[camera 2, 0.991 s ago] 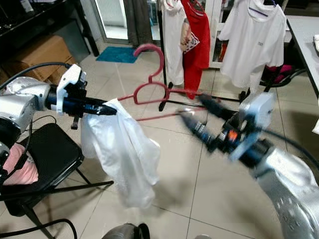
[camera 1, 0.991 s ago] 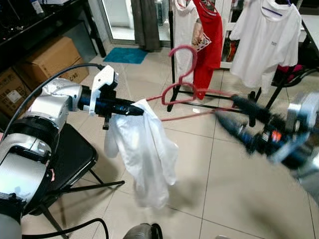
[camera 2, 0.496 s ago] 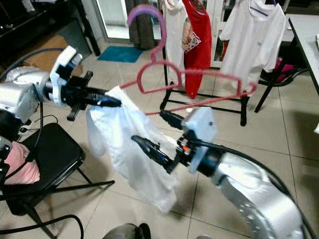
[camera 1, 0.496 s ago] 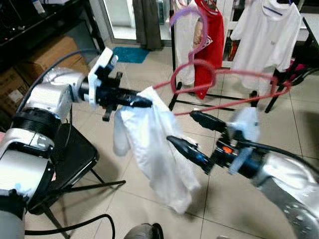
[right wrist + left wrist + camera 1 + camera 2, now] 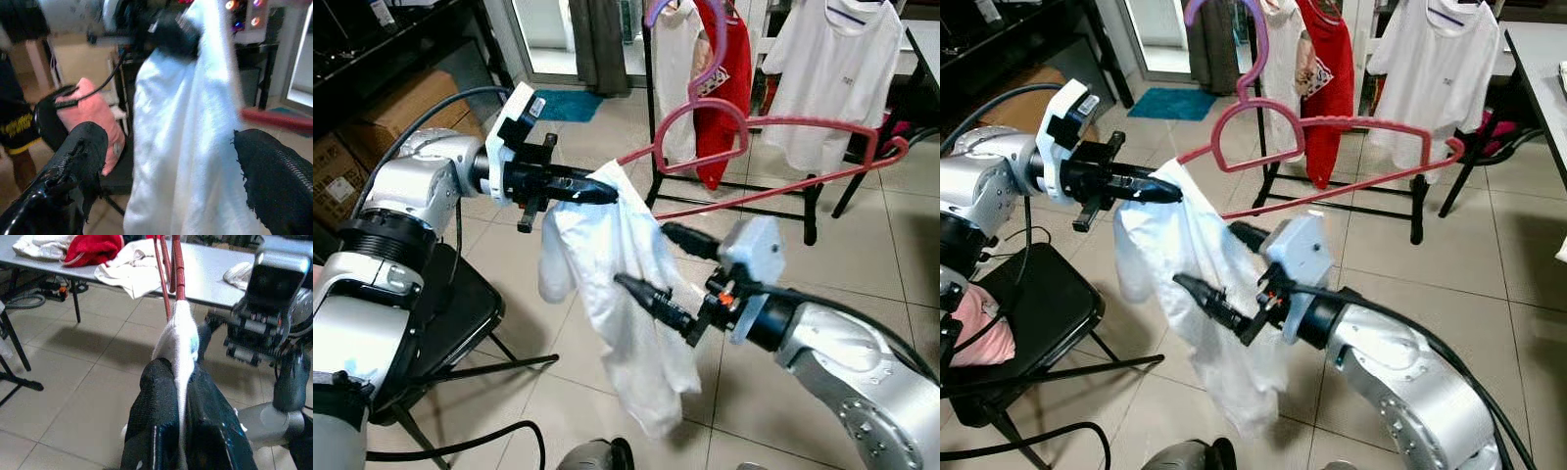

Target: Hang hanger

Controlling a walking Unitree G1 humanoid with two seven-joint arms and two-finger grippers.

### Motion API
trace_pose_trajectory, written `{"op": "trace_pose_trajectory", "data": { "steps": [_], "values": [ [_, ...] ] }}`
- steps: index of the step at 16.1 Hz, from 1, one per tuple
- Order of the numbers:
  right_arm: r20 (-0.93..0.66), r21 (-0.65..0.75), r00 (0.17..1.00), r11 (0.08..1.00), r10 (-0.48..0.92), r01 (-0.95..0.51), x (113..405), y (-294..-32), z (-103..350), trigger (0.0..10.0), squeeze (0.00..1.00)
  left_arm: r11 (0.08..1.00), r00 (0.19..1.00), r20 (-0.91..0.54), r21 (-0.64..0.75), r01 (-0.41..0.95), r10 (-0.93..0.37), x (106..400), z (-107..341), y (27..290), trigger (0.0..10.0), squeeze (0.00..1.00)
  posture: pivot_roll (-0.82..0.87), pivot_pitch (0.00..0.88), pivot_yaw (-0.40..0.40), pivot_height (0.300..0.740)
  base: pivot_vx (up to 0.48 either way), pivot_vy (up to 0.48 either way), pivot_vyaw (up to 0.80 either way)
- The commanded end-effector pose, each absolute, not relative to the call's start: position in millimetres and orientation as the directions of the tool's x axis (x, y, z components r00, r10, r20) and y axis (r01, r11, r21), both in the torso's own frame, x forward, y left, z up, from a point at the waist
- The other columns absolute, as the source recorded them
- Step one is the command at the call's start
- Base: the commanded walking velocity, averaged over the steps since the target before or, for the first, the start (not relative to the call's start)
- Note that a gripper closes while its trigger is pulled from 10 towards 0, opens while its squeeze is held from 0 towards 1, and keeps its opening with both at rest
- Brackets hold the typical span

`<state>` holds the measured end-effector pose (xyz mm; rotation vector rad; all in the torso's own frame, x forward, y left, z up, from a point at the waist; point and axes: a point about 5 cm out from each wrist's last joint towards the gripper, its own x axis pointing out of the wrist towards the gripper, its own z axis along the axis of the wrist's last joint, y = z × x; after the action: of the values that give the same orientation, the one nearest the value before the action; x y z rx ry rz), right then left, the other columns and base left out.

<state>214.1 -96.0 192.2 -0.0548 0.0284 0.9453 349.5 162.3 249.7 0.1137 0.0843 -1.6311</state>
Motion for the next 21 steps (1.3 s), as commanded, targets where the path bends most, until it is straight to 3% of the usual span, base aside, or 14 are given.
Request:
{"op": "trace_pose_trajectory", "data": {
  "steps": [1, 5, 11, 18, 21],
  "values": [
    [-0.057, -0.049, 0.575, 0.573, 0.816, -0.818, 216.7, -92.1, 191.3, 10.0, 0.0, -0.071, -0.065, -0.102, 0.055, 0.996, -0.993, 349.3, 262.1, 162.3, 0.0, 0.0, -0.09, 0.045, 0.192, 0.74, 0.0, 0.0, 0.0],
    [-0.065, -0.063, 0.644, 0.641, 0.762, -0.765, 232.9, -95.9, 187.6, 10.0, 0.0, -0.085, -0.08, -0.099, 0.052, 0.995, -0.992, 347.5, 262.1, 159.9, 0.0, 0.0, -0.09, 0.038, 0.189, 0.74, 0.0, 0.0, 0.0],
    [-0.086, -0.051, 0.685, 0.683, 0.724, -0.728, 238.1, -115.7, 179.5, 10.0, 0.0, -0.082, -0.076, -0.111, 0.048, 0.995, -0.991, 346.5, 262.0, 162.1, 0.0, 0.0, -0.09, 0.039, 0.19, 0.74, 0.0, 0.0, 0.0],
    [0.043, 0.023, 0.457, 0.457, 0.888, -0.889, 212.4, -97.0, 189.9, 10.0, 0.0, -0.061, -0.053, -0.105, 0.072, 0.996, -0.993, 350.7, 263.2, 161.6, 0.0, 0.0, -0.09, 0.044, 0.195, 0.74, 0.0, 0.0, 0.0],
    [0.035, 0.034, 0.413, 0.412, 0.91, -0.911, 208.5, -95.4, 189.0, 10.0, 0.0, -0.058, -0.049, -0.103, 0.081, 0.995, -0.993, 351.6, 264.2, 160.9, 0.0, 0.0, -0.09, 0.044, 0.194, 0.74, 0.0, 0.0, 0.0]
  ]
}}
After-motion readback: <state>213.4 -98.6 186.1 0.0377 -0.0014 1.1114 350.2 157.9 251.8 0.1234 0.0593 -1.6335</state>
